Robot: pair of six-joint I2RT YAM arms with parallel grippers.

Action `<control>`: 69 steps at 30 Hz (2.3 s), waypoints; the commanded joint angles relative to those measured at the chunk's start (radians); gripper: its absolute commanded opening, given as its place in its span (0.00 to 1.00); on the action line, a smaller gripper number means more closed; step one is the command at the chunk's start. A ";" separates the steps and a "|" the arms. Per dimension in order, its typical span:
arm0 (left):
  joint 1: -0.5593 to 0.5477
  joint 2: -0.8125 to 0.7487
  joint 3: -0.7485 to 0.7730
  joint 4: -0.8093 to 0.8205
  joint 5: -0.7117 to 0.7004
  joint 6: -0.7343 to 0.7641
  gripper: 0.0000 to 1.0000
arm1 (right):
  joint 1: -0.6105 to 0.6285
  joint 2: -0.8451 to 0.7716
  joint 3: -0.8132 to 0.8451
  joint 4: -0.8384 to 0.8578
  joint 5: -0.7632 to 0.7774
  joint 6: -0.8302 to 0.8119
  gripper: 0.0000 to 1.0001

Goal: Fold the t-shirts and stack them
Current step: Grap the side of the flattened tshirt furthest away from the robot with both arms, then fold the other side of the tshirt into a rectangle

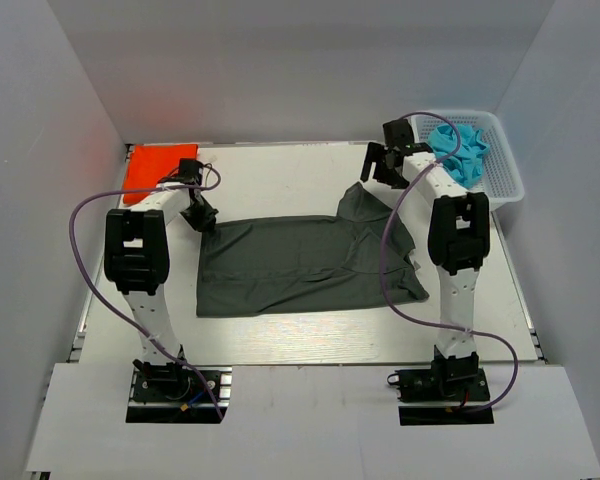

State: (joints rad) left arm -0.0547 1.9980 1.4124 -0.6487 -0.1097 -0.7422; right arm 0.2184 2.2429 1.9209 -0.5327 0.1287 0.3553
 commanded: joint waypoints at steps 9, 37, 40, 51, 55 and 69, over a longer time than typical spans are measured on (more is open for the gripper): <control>0.010 0.002 0.151 -0.068 0.016 0.010 0.00 | -0.005 0.081 0.099 0.071 -0.086 -0.108 0.90; 0.019 -0.057 0.163 -0.114 0.096 0.115 0.00 | 0.022 -0.301 -0.330 0.367 -0.176 -0.203 0.00; 0.019 -0.093 0.111 -0.103 0.107 0.115 0.00 | 0.029 -0.455 -0.492 0.413 -0.167 -0.211 0.00; 0.019 -0.297 -0.105 -0.063 0.073 0.115 0.00 | 0.029 -0.897 -0.890 0.340 -0.065 -0.177 0.00; 0.019 -0.364 -0.170 -0.074 0.064 0.115 0.00 | 0.022 -1.000 -0.980 0.265 -0.002 -0.174 0.00; 0.019 -0.426 -0.368 -0.117 -0.031 0.032 0.07 | 0.032 -1.226 -1.304 0.160 -0.170 -0.021 0.27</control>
State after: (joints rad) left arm -0.0410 1.5940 1.0519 -0.7494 -0.0708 -0.6598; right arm 0.2443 1.0576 0.6651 -0.3286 0.0154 0.2691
